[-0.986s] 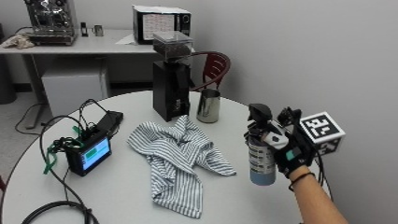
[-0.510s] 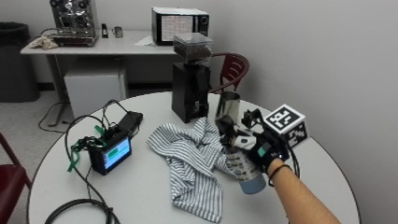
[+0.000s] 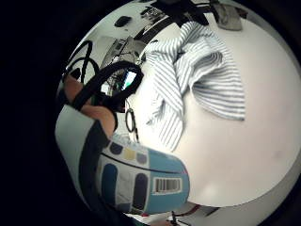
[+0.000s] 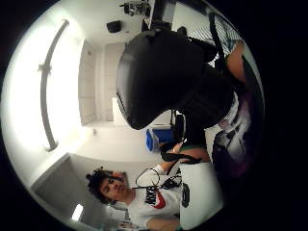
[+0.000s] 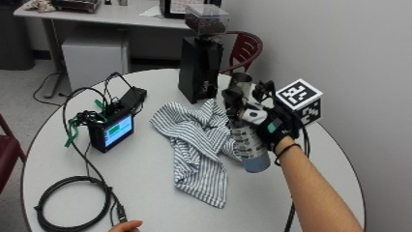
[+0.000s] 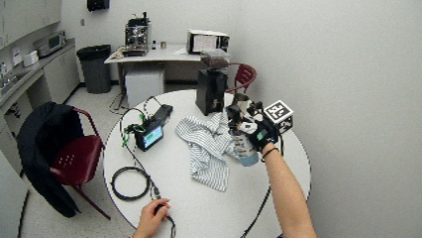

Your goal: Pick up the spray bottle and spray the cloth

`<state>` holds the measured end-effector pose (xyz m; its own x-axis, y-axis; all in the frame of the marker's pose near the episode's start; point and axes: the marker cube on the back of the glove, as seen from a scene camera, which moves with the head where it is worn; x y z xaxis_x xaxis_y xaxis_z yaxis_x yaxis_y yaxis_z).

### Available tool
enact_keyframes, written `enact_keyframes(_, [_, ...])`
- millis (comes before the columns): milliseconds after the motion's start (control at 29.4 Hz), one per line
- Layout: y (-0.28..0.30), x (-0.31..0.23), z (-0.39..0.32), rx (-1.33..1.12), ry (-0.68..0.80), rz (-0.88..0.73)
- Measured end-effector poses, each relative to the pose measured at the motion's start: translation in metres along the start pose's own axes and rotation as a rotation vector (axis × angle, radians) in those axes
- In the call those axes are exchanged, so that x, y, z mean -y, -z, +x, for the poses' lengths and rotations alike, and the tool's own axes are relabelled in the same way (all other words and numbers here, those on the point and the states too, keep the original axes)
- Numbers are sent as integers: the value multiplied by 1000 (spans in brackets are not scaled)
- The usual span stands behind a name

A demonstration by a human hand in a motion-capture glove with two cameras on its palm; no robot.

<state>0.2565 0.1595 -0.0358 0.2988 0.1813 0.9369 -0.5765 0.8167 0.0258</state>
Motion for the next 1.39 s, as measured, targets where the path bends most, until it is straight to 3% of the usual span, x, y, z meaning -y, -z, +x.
enact_keyframes(170, [-14, -3, 35, 19, -70, -48])
enact_keyframes(476, [2, 3, -42, -19, 57, 4])
enact_keyframes(714, [-24, -2, 20, -25, -55, -77])
enact_keyframes(1020, [-10, -2, -31, -38, 18, -59])
enact_keyframes(1258, [-23, -4, 25, -47, -93, -62])
enact_keyframes(1394, [-22, -9, 20, -15, -46, -43])
